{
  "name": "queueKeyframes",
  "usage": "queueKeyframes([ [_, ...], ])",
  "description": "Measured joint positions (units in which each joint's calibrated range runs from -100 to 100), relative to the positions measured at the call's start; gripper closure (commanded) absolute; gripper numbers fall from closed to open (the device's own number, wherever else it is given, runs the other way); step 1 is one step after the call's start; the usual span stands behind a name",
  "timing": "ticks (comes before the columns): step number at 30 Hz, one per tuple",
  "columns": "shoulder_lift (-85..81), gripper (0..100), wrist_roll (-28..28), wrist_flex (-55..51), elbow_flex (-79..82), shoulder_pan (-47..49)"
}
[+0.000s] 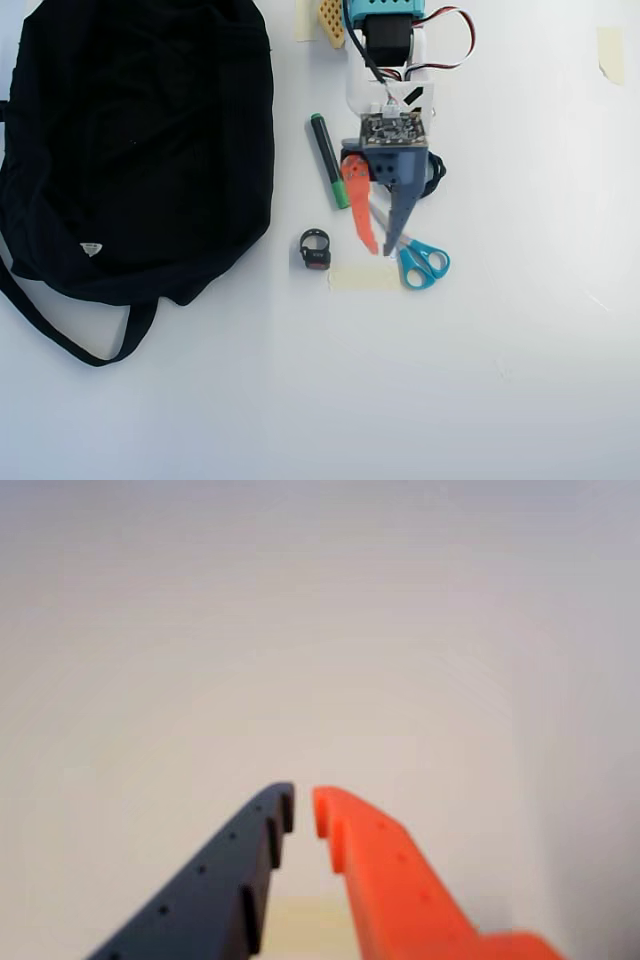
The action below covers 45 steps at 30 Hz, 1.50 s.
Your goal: Put the bike light into the black bag
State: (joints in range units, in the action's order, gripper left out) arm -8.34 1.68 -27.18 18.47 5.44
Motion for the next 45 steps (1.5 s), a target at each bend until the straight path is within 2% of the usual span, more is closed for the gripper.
queueKeyframes([
  [9, 0.0, 98, -4.8, -15.3, -3.7, -2.4],
  [14, 0.0, 98, -8.6, -16.7, -4.1, -4.0],
  [19, 1.7, 98, -15.6, -16.7, -4.1, -5.8],
  [29, 3.9, 98, -20.5, -16.7, -4.1, -7.1],
  [34, 3.9, 98, -21.1, -16.7, -4.1, -7.1],
  [45, 12.3, 97, -17.7, -16.7, -8.7, -7.1],
])
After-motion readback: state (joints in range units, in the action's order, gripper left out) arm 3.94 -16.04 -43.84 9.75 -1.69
